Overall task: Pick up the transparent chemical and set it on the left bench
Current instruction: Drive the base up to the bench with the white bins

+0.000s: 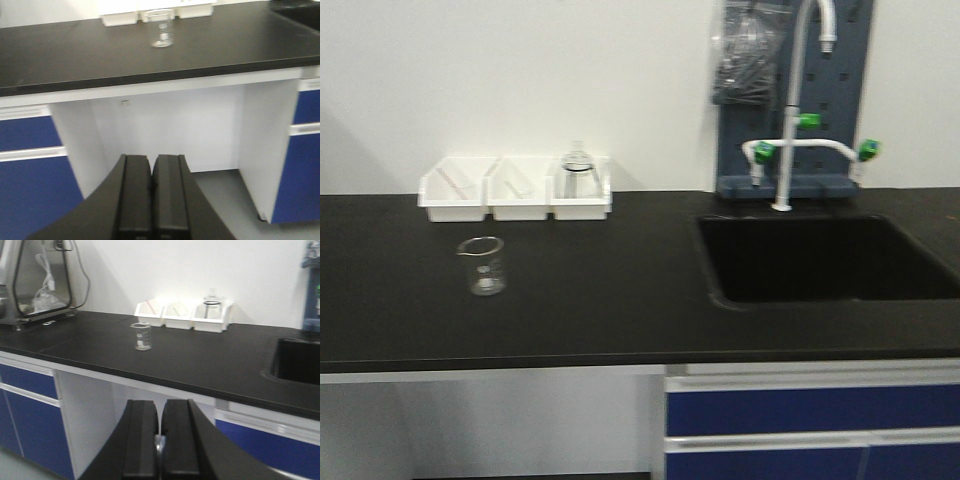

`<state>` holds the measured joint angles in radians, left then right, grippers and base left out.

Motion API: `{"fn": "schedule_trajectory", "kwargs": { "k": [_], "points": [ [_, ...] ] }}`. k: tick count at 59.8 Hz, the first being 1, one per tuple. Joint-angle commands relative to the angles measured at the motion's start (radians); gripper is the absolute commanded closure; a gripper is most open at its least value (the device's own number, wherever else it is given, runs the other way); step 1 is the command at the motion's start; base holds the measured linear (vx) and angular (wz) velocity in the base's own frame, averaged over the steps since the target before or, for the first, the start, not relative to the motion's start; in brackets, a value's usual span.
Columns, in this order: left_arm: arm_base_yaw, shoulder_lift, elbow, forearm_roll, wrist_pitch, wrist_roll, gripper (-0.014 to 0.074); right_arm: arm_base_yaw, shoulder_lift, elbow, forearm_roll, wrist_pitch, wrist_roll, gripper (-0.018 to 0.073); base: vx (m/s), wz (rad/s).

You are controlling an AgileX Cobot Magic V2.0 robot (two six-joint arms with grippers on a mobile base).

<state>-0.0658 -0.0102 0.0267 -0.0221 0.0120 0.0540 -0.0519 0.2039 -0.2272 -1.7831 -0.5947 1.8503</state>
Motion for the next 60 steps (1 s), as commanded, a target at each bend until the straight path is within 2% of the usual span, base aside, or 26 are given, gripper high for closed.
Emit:
{"fn": "schedule_trajectory", "kwargs": {
  "k": [1,26,60],
  "points": [
    [-0.002,-0.019,0.016,-0.001,-0.078,-0.008,0.0600,0.000,0.011,-0.028,-0.003,0.026,-0.002,0.0562,0.18,0.51],
    [-0.002,-0.019,0.016,-0.001,-0.078,-0.008,0.0600,0.000,0.011,-0.028,-0.003,0.027,-0.002,0.0562,0.22,0.37],
    [-0.002,-0.019,0.016,-0.001,-0.078,-0.008,0.0600,0.000,0.011,-0.028,-0.003,0.027,-0.002,0.0562,0.32,0.06]
  ]
}}
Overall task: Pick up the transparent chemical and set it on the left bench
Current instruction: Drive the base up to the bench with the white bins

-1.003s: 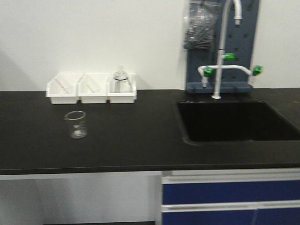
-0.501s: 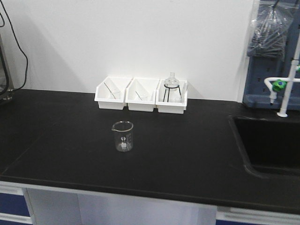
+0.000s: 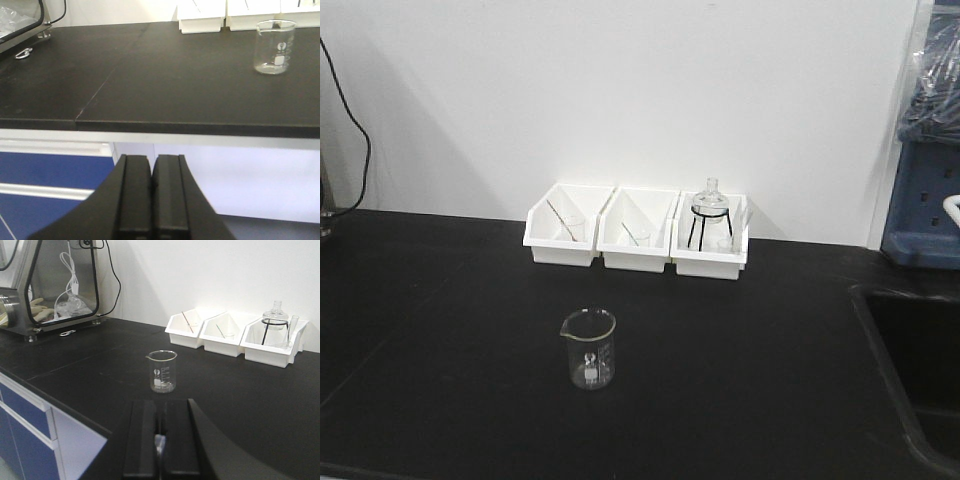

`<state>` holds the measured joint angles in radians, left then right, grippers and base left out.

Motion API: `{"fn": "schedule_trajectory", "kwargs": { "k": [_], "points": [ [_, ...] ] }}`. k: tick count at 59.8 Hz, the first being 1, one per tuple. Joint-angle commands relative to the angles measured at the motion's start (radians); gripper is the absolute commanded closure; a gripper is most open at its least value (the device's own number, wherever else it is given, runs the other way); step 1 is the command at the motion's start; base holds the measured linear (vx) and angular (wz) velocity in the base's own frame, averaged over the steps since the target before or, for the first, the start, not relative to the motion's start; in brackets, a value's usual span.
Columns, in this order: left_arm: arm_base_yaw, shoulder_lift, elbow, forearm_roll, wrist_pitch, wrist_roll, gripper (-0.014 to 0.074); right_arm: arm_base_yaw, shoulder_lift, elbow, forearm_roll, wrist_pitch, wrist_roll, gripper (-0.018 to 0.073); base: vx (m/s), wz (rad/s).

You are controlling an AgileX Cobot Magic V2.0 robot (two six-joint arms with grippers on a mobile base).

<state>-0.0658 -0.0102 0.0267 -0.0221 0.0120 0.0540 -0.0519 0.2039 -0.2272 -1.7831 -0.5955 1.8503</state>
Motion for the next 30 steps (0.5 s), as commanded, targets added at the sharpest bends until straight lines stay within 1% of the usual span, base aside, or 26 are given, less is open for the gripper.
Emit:
{"fn": "schedule_trajectory", "kwargs": {
  "k": [1,30],
  "points": [
    [-0.002,-0.019,0.016,-0.001,-0.078,-0.008,0.0600,0.000,0.011,-0.028,-0.003,0.027,-0.002,0.0562,0.31,0.02],
    [-0.002,-0.019,0.016,-0.001,-0.078,-0.008,0.0600,0.000,0.011,-0.028,-0.003,0.027,-0.002,0.0562,0.27,0.02]
  ]
}}
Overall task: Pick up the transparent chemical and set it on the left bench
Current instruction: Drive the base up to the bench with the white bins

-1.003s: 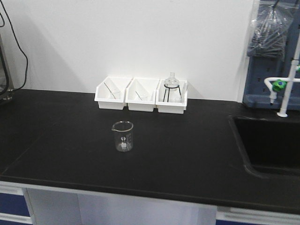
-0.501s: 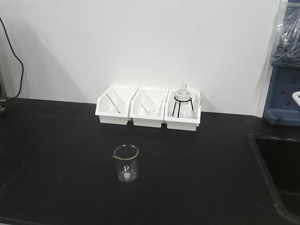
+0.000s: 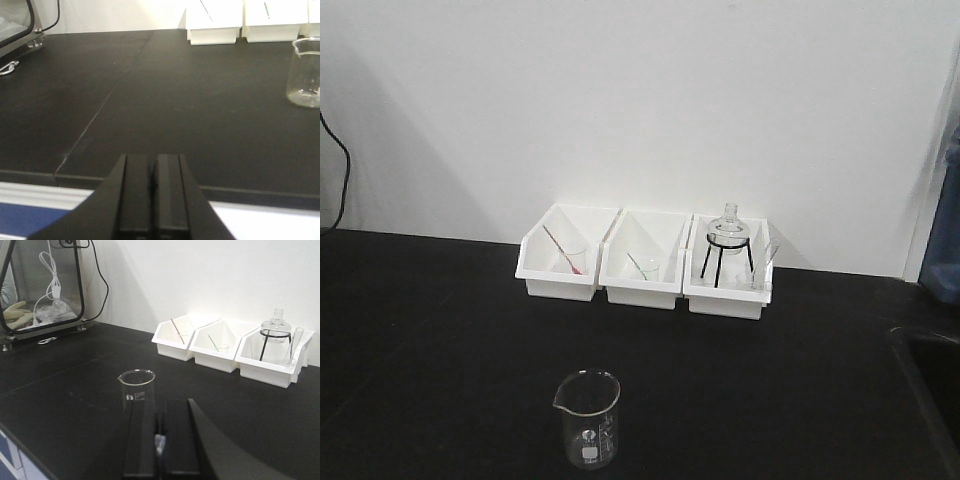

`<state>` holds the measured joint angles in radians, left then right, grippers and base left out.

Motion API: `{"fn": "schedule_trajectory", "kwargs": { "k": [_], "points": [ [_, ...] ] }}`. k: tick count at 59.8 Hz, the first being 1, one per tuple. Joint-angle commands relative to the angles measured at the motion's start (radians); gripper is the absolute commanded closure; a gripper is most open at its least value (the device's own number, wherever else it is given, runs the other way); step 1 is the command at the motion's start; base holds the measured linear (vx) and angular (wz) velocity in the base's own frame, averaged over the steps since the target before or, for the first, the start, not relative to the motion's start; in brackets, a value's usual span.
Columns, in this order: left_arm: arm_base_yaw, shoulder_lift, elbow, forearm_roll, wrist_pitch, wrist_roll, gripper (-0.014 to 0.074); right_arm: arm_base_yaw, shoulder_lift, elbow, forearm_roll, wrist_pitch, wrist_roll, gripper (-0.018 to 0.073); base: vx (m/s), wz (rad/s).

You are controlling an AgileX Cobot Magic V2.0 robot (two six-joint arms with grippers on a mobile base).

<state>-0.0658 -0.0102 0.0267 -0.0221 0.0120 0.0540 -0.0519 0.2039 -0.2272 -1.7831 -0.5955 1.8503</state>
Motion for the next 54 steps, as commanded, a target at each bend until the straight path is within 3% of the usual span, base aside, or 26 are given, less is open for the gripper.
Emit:
{"fn": "schedule_trajectory", "kwargs": {
  "k": [1,54],
  "points": [
    [-0.002,-0.019,0.016,-0.001,-0.078,-0.008,0.0600,0.000,0.011,-0.028,-0.003,0.027,-0.002,0.0562,0.21,0.00],
    [-0.002,-0.019,0.016,-0.001,-0.078,-0.008,0.0600,0.000,0.014,-0.029,0.007,0.060,-0.011,0.0562,0.10,-0.02]
  ]
}}
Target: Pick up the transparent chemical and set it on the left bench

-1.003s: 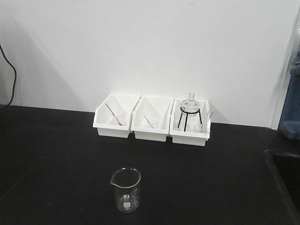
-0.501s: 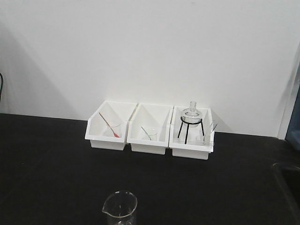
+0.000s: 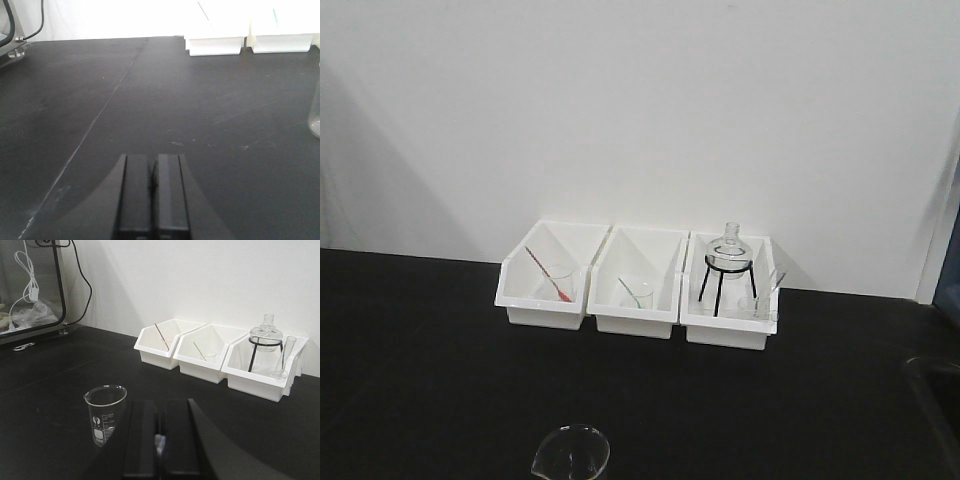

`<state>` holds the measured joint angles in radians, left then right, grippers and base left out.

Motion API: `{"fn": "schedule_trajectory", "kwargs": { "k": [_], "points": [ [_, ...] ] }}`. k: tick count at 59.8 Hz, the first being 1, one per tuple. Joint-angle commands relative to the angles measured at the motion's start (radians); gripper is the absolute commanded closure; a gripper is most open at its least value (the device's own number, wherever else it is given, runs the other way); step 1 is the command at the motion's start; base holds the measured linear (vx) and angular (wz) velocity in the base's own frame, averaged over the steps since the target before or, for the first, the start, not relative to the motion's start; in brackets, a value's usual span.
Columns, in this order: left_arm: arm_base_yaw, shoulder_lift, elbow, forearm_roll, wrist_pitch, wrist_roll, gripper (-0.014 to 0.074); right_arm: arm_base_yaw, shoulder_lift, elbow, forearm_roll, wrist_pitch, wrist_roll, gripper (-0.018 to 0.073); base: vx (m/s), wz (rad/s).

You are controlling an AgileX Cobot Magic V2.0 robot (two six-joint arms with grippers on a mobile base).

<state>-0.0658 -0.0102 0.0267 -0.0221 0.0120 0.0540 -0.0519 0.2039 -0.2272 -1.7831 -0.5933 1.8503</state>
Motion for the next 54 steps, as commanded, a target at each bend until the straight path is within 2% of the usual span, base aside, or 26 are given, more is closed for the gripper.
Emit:
{"fn": "schedule_trajectory", "kwargs": {
  "k": [1,7,13,20,25,31,35,41,47,51,54],
  "points": [
    [-0.002,-0.019,0.016,-0.001,-0.078,-0.008,0.0600,0.000,0.016,-0.029,0.007,0.076,-0.011,0.0562,0.00,0.00],
    [-0.002,-0.019,0.016,-0.001,-0.078,-0.008,0.0600,0.000,0.019,-0.048,0.008,0.130,-0.034,0.0562,0.00,0.00],
    [-0.002,-0.019,0.016,-0.001,-0.078,-0.008,0.0600,0.000,0.038,-0.105,0.011,0.129,-0.103,0.0562,0.00,0.00],
    [-0.002,-0.019,0.016,-0.001,-0.078,-0.008,0.0600,0.000,0.132,-0.219,0.092,0.129,-0.113,0.0562,0.00,0.00],
    [-0.002,-0.019,0.016,-0.001,-0.078,-0.008,0.0600,0.000,0.216,-0.293,0.115,0.125,-0.128,0.0562,0.00,0.00],
    [-0.002,-0.019,0.016,-0.001,-0.078,-0.008,0.0600,0.000,0.353,-0.391,0.116,0.086,-0.162,0.0562,0.00,0.00],
    [-0.002,-0.019,0.016,-0.001,-0.078,-0.008,0.0600,0.000,0.448,-0.450,0.127,0.011,-0.167,0.0562,0.00,0.00],
    [-0.002,-0.019,0.016,-0.001,-0.078,-0.008,0.0600,0.005,0.566,-0.515,0.194,-0.075,-0.225,0.0561,0.00,0.00],
    [-0.002,-0.019,0.016,-0.001,-0.078,-0.008,0.0600,0.050,0.666,-0.571,0.302,-0.060,-0.376,0.0561,0.00,0.00],
    [-0.002,-0.019,0.016,-0.001,-0.078,-0.008,0.0600,0.125,0.730,-0.609,0.377,-0.021,-0.472,0.0561,0.00,0.00],
    [-0.002,-0.019,0.016,-0.001,-0.078,-0.008,0.0600,0.212,0.773,-0.634,0.428,0.042,-0.534,0.0561,0.00,0.00]
  ]
}}
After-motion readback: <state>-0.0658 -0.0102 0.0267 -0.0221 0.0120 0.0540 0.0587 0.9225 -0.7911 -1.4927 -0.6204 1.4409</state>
